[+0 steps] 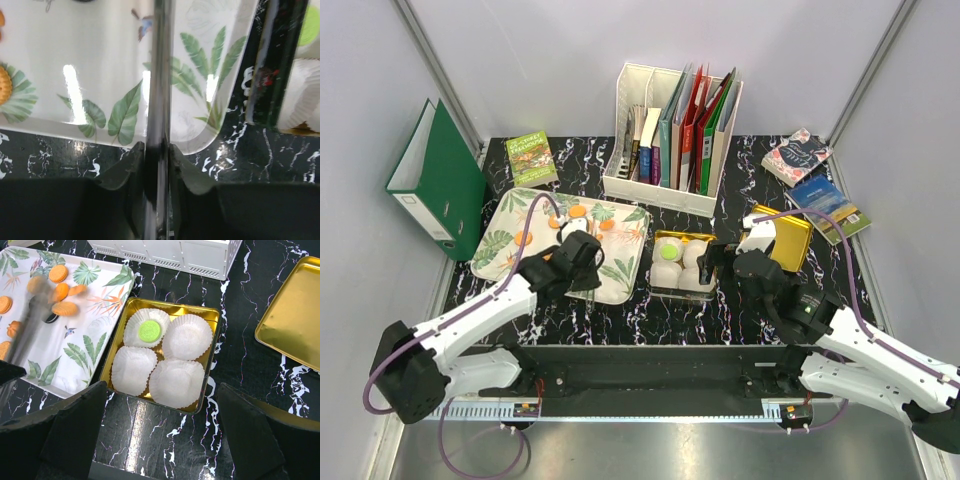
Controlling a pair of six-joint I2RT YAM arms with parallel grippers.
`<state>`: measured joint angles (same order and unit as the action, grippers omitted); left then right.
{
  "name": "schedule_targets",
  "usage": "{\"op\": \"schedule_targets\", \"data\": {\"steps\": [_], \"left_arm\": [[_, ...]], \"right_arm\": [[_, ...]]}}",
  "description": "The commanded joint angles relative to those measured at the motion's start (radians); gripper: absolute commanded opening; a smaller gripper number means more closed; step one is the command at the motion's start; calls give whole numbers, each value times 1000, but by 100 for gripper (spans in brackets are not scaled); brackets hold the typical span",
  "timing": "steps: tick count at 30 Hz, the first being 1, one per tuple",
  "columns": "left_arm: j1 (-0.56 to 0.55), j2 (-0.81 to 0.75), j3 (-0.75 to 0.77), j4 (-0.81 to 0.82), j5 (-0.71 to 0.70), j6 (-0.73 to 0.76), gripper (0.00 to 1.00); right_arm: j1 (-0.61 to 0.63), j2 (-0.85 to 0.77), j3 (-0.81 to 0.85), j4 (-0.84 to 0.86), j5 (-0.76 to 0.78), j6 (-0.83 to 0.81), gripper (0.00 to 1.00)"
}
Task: Pack the cookies
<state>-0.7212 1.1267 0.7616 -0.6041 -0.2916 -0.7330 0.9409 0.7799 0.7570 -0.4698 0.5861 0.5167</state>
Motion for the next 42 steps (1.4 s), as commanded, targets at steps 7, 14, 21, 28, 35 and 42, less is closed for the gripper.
{"op": "schedule_targets", "data": {"steps": [7, 14, 21, 28, 35, 42], "left_arm": [[0, -148, 191, -91, -26, 50, 16], [0, -139, 190, -102, -34, 53, 31], [2, -62, 148, -72, -14, 37, 48], [3, -36, 127, -52, -30, 46, 50], [6, 15, 125, -39, -55, 55, 50], [20, 76, 111, -17, -66, 57, 50]], "right_arm": [[4, -1, 18, 20, 27, 0, 100], [4, 13, 22, 28, 23, 0, 100], [4, 4, 16, 26, 23, -3, 100], [4, 10, 16, 28, 27, -6, 100], [4, 18, 15, 30, 29, -7, 100], [4, 19, 12, 31, 32, -12, 100]]}}
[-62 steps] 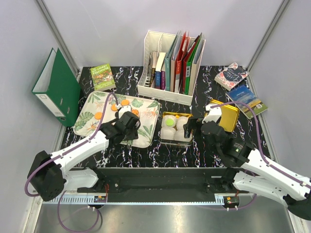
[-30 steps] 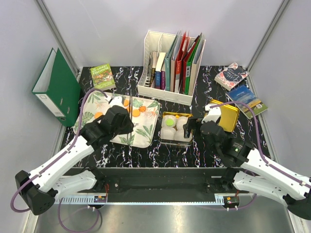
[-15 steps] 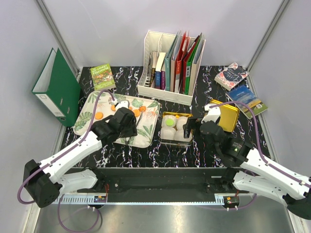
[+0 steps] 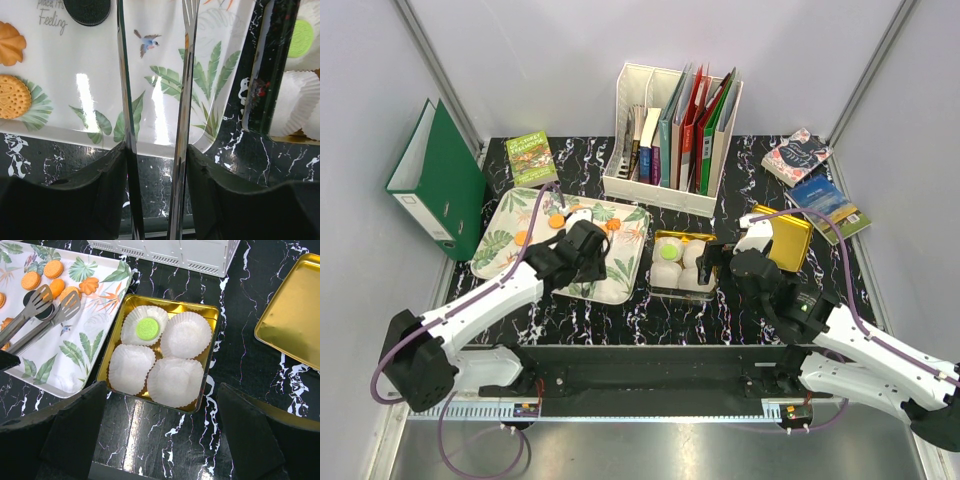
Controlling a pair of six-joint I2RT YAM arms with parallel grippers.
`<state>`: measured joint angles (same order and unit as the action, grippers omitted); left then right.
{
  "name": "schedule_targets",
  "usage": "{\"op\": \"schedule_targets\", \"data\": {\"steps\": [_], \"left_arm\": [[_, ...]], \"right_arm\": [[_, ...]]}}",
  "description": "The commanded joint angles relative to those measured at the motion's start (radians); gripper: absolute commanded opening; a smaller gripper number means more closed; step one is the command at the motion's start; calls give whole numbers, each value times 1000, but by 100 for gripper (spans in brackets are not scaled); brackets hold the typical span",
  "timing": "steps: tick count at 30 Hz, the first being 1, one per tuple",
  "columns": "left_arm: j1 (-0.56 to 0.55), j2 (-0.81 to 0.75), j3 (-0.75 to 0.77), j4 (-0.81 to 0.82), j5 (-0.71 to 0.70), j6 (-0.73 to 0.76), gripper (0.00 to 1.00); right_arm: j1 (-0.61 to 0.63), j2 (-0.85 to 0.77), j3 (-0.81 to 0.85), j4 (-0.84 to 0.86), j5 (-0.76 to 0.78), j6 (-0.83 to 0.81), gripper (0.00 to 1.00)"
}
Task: Pack the cookies
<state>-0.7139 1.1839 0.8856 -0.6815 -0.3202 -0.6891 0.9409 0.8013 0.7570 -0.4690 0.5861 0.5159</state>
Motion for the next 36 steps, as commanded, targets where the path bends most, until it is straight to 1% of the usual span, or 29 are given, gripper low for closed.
{"op": "schedule_targets", "data": {"steps": [1, 17, 25, 36], "left_arm": [[20, 23, -16, 63, -37, 11, 50], [62, 105, 4, 119, 10, 26, 49], [60, 63, -13, 117, 30, 31, 42], [60, -7, 4, 89, 49, 34, 40]], "right_arm": [[4, -4, 10, 30, 34, -10, 100], [6, 6, 8, 32, 40, -16, 100], [4, 7, 10, 33, 40, -14, 100], [6, 16, 18, 38, 31, -13, 100]]}}
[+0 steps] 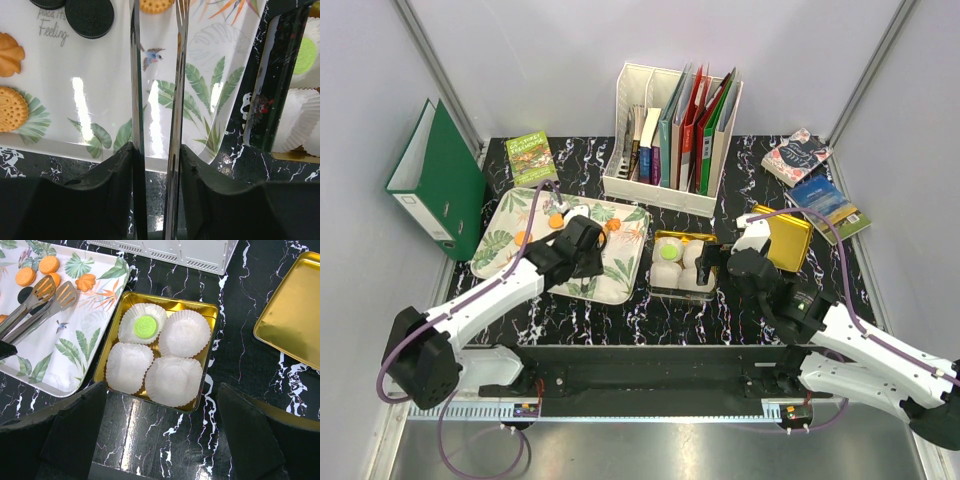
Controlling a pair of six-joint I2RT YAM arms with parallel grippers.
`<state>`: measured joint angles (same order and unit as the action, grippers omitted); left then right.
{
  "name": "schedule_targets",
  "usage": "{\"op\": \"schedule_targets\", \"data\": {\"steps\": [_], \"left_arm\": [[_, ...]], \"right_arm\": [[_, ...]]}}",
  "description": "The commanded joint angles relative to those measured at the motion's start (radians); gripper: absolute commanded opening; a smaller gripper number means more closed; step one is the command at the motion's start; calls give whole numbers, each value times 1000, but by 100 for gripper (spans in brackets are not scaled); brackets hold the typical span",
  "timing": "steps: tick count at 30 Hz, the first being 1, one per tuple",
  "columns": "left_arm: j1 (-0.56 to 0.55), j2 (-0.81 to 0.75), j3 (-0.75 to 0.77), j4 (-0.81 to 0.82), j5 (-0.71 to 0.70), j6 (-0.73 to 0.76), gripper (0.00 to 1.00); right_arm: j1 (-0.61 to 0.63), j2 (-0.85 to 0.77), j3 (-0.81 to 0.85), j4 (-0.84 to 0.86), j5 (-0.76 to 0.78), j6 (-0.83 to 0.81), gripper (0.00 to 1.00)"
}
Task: Pack the cookies
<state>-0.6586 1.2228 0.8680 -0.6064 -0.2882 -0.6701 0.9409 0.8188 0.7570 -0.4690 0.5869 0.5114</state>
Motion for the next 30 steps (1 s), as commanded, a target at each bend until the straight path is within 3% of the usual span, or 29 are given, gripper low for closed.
{"op": "schedule_targets", "data": {"steps": [1, 16, 24, 30], "left_arm": [[5, -49, 25, 10, 17, 15, 40], [-39, -147, 141, -47, 44, 4, 33], [-194, -118, 241, -72, 3, -31, 33], [-302, -11, 307, -69, -14, -55, 33]], "right_arm": [[4, 0, 16, 38, 30, -7, 100], [4, -10, 31, 38, 45, -25, 100], [4, -36, 41, 33, 71, -51, 100], [4, -75, 83, 6, 105, -86, 100]]}}
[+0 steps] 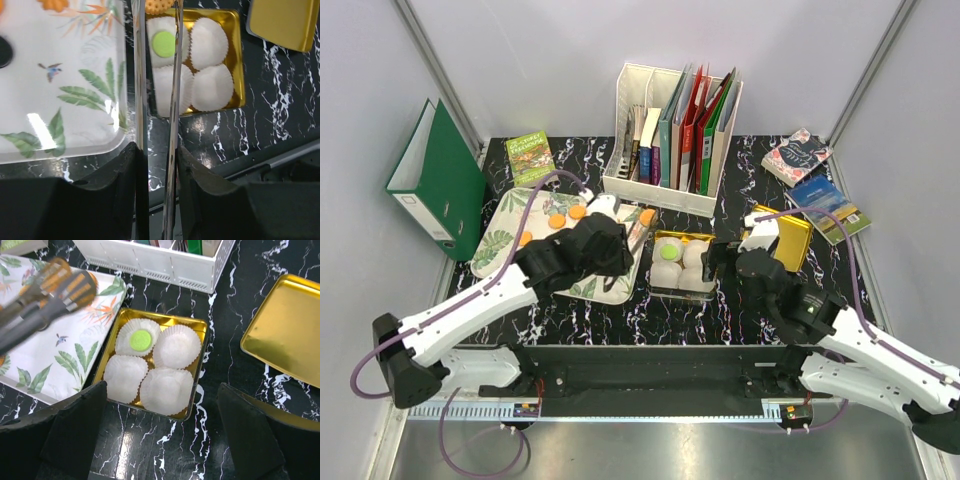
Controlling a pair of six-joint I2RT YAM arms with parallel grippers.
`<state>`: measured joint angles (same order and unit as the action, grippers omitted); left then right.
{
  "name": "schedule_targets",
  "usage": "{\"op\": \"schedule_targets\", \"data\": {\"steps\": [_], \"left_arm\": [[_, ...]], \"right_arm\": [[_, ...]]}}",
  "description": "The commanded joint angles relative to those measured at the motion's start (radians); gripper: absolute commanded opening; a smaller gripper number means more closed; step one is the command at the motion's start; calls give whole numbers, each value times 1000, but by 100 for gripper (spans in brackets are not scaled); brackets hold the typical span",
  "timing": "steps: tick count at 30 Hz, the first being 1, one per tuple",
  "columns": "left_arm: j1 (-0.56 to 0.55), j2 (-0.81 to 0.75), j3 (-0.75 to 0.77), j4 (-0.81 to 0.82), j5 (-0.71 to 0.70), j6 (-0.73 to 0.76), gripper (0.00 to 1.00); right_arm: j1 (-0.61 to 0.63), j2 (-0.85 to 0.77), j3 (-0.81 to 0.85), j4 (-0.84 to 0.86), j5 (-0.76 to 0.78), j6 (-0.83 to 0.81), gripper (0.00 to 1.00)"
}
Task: Pack the cookies
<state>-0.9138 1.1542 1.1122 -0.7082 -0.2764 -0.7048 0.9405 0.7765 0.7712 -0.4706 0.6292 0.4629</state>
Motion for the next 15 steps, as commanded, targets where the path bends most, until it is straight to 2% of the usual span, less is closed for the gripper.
{"op": "schedule_targets", "data": {"steps": [1, 10, 15], "left_arm": [[-65, 70, 75, 33, -26, -24, 32], [-151, 229, 156, 84, -14, -22, 32], [-155, 300, 182, 111, 0, -13, 32]], "right_arm": [[3, -45, 74, -3, 73, -38, 100], [4, -91, 89, -39, 90, -46, 100], [6, -94, 83, -46, 87, -38, 100]]}}
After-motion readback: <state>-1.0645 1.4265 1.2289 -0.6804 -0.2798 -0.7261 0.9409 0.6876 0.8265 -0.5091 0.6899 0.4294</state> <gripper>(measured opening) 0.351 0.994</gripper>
